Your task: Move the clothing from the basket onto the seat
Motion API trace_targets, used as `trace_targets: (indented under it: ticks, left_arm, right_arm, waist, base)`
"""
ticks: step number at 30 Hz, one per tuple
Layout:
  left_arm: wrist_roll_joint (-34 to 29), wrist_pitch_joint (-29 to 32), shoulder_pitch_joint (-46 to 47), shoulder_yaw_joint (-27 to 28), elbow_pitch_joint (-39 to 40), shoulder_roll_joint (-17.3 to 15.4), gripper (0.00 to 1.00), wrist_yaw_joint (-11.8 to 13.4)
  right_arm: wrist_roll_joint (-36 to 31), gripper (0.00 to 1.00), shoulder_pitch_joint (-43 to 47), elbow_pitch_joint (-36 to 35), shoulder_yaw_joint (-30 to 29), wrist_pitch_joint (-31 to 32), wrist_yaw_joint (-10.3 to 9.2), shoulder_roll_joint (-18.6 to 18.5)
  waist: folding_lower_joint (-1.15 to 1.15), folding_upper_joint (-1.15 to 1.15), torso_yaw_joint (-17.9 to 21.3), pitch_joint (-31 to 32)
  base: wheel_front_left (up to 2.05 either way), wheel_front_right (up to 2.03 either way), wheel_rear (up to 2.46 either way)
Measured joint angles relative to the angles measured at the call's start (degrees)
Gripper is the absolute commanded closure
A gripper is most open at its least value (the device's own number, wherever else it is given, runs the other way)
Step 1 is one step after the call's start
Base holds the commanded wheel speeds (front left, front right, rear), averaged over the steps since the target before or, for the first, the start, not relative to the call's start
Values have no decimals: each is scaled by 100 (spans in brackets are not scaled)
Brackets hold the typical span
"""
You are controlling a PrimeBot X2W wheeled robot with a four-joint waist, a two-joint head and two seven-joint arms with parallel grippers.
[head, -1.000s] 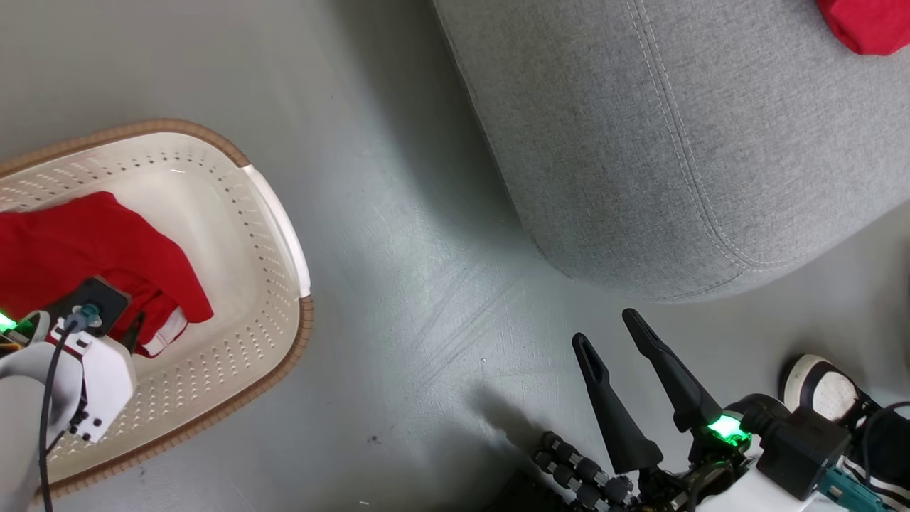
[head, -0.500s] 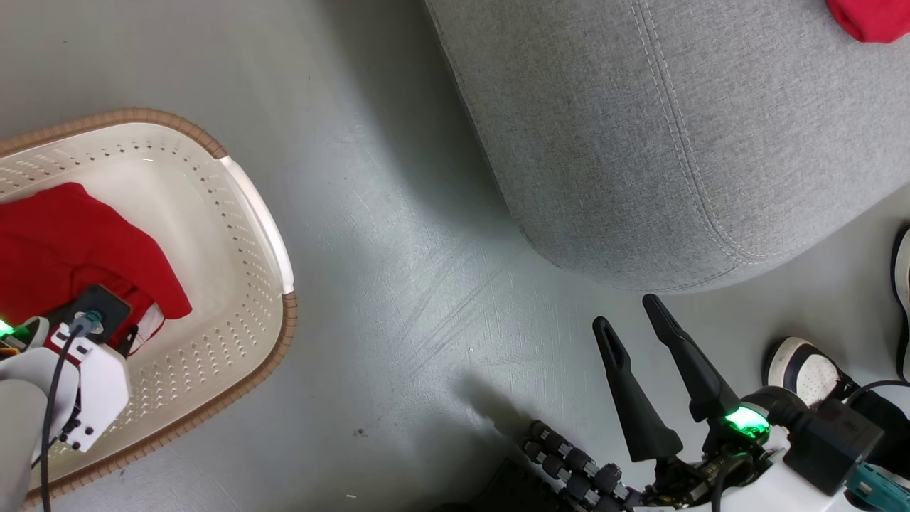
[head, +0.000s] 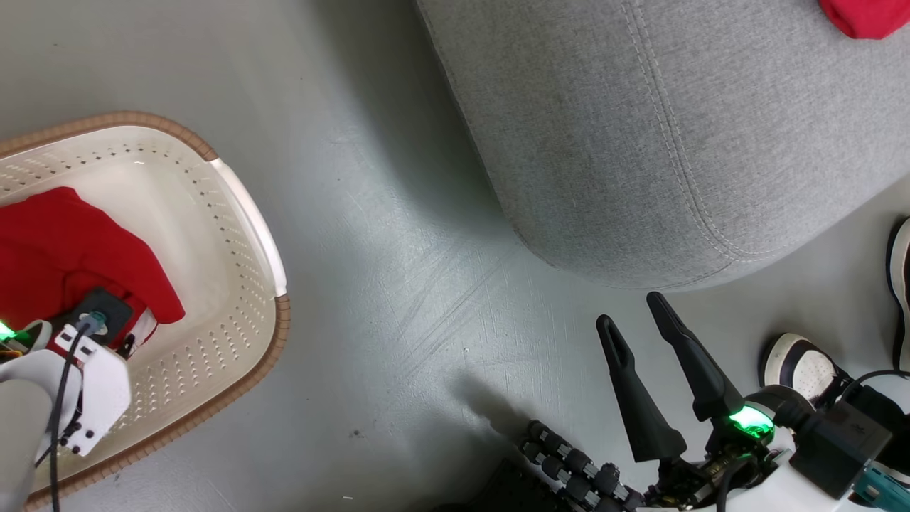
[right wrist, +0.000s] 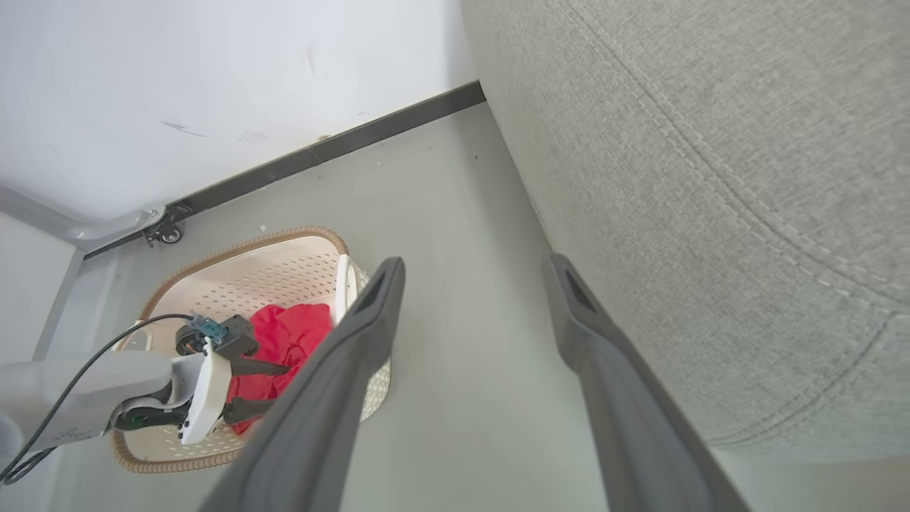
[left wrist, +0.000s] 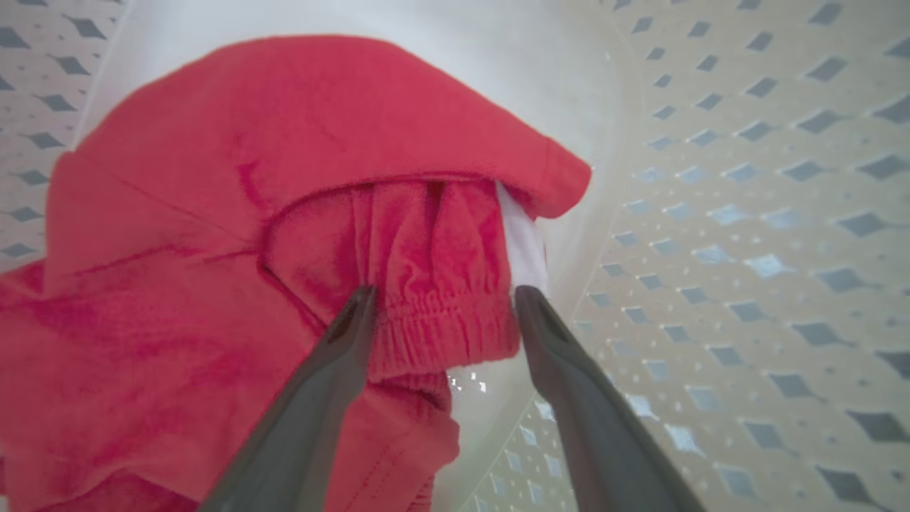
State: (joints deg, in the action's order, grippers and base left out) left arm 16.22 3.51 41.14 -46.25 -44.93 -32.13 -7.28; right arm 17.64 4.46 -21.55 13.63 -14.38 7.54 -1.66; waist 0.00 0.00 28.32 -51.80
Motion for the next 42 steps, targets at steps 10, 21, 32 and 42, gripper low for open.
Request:
trace_targets:
  ticks: [10, 21, 32, 42]
  left_arm:
    - [304, -5, 202, -179, -44, 91, 100, 0]
    - [552, -125, 328, -281, -188, -31, 100, 0]
    - [650, -275, 451, -369, -271, -19, 100, 0]
    - [992, -615, 448, -319, -379, 5, 100, 0]
  right_arm:
    - [-8, 0, 0, -40, -13, 0, 0, 0]
    - [-9, 0, -58, -58, -4, 0, 0, 0]
    - [-9, 0, -597, -80, -103, 0, 0, -3]
    - [-58, 0, -1119, -83, -353, -1, 0, -9]
  waist:
    - [0, 0, -15, -15]
    - [0, 0, -40, -11]
    - [0, 0, -47, 92]
    - [0, 0, -94, 309]
  base:
    - [13, 13, 13]
    - [0, 0, 0]
    - [0, 0, 0]
    - [0, 0, 0]
